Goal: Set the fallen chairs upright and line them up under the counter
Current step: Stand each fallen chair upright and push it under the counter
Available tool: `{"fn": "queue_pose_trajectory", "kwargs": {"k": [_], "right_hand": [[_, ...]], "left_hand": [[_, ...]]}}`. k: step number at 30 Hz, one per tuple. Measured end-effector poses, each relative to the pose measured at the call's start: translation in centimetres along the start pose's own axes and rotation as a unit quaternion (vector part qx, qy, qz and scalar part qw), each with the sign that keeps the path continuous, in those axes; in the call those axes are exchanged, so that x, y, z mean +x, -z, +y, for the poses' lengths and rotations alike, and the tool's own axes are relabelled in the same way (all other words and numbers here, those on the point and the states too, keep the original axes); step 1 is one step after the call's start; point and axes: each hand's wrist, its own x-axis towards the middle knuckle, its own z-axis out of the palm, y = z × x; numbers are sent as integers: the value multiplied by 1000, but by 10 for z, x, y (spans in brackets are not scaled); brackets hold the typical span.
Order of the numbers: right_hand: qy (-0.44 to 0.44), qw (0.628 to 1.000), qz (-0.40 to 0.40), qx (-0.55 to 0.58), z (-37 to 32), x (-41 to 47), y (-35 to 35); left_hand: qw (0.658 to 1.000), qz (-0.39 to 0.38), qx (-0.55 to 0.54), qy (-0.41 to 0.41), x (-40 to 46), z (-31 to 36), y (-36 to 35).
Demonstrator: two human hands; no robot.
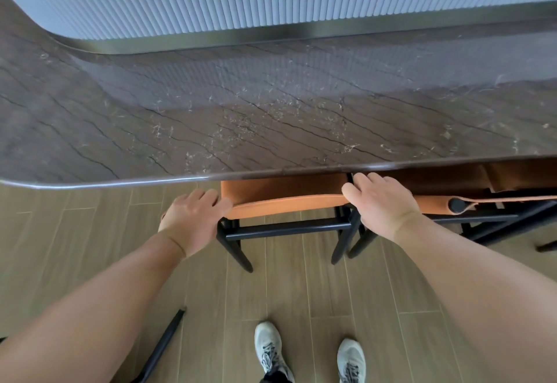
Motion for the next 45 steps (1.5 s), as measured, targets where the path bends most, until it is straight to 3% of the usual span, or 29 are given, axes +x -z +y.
{"fn": "queue_pose_trajectory", "kwargs": {"k": [12, 20, 32, 39, 45], "right_hand": [[25, 998, 57, 26, -29, 22, 1], [12, 999, 34, 23, -2, 19, -9], [10, 1000, 17, 15, -20, 16, -11], [2, 1000, 16, 5, -26, 10, -13], [39, 995, 60, 66, -40, 10, 2]], "left_hand": [[999, -1, 3, 33, 3, -43, -6], [1000, 18, -12, -1, 10, -22, -21], [1000, -1, -14, 22, 0, -24, -26], [993, -29, -6, 114, -9, -7, -27], [968, -23, -129, 212, -29, 27, 10]]}}
